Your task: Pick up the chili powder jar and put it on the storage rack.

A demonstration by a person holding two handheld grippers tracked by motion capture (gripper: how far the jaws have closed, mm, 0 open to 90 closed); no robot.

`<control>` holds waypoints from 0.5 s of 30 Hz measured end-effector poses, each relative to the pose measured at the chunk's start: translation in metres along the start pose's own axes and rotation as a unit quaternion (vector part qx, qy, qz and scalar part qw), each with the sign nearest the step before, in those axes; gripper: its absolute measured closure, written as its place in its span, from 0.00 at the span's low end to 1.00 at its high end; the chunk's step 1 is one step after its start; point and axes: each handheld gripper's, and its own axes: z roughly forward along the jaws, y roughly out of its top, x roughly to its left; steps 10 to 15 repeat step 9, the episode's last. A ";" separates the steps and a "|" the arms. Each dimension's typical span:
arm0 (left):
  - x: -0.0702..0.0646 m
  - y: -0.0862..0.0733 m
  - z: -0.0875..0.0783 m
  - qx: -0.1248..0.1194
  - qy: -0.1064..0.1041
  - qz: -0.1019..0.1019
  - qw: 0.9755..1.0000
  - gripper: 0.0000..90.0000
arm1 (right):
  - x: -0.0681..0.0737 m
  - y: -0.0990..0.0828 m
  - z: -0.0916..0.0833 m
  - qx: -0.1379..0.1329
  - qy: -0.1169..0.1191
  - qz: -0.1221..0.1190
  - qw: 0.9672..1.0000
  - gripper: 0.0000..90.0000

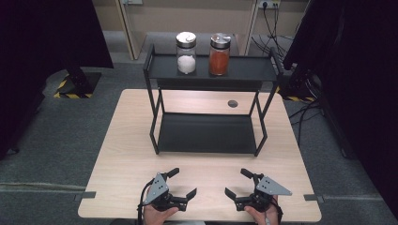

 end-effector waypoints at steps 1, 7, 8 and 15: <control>0.000 0.000 0.000 0.000 0.000 0.000 1.000 0.01 | 0.000 0.000 0.000 0.000 0.000 0.000 1.000 0.00; 0.000 0.000 0.000 0.000 0.000 0.000 1.000 0.01 | 0.000 0.000 0.000 0.000 -0.001 0.002 1.000 0.00; 0.000 0.000 0.000 0.000 0.000 0.000 1.000 0.01 | 0.000 0.000 0.000 0.000 -0.001 0.001 1.000 0.00; 0.000 0.000 0.000 0.000 0.000 0.000 1.000 0.01 | 0.000 0.000 0.000 0.000 -0.001 0.001 1.000 0.00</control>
